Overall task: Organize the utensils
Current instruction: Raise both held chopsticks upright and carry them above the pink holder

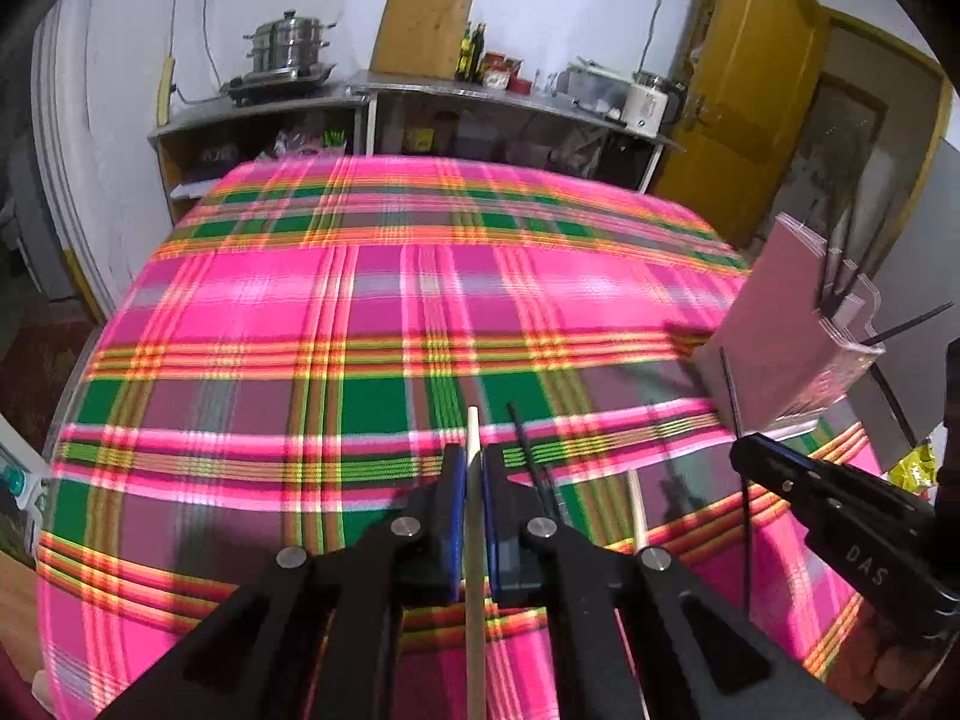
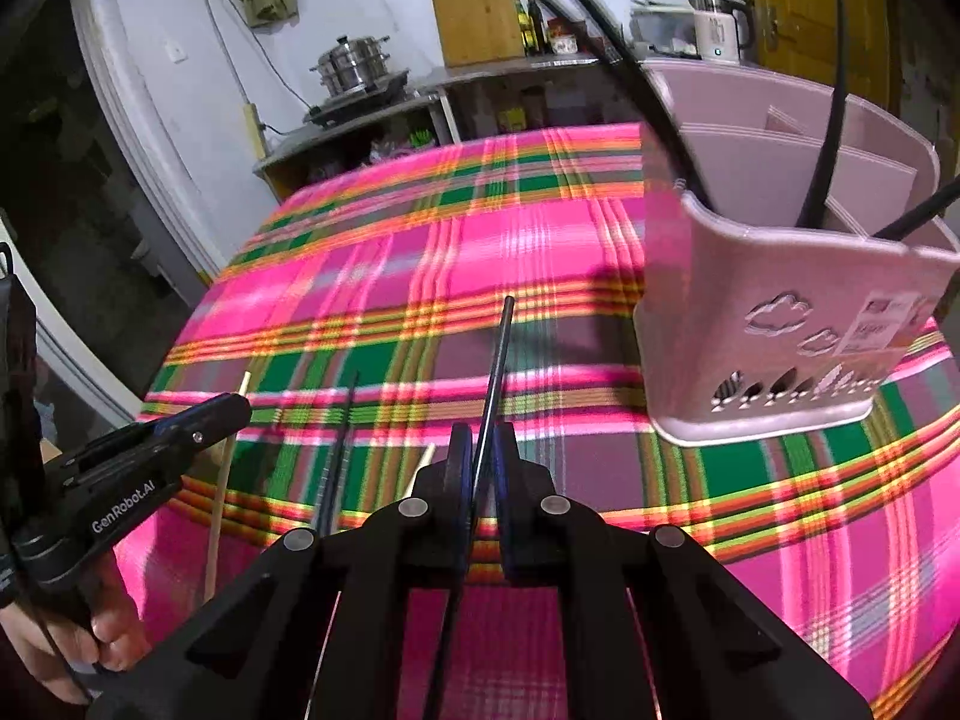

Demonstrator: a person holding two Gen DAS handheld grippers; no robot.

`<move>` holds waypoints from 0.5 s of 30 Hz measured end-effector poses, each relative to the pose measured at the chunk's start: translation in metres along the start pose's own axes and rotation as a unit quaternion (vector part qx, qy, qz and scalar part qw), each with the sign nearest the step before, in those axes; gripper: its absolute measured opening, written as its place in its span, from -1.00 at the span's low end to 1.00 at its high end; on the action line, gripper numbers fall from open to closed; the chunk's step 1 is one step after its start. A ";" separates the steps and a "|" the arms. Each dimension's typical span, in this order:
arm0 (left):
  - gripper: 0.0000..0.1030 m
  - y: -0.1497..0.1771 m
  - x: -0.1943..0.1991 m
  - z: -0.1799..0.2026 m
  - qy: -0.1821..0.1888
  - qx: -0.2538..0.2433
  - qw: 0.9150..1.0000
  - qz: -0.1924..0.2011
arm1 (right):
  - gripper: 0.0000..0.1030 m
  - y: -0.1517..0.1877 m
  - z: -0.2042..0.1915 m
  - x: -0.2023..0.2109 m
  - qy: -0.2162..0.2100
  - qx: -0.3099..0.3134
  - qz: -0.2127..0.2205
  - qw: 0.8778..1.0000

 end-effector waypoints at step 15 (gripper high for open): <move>-0.90 -0.020 0.063 0.011 0.015 -0.006 0.999 0.043 | -0.89 -0.005 0.000 0.036 -0.019 -0.015 0.016 1.000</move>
Point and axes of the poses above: each gripper's, at about its wrist camera, not at the fingertips, and x roughly against the way its jaws point, z to its right, y to its underside, the point moved 5 cm from there along -x, roughly the way its jaws point, and after that the axes turned 6 degrees about z, right-handed, at the moved point
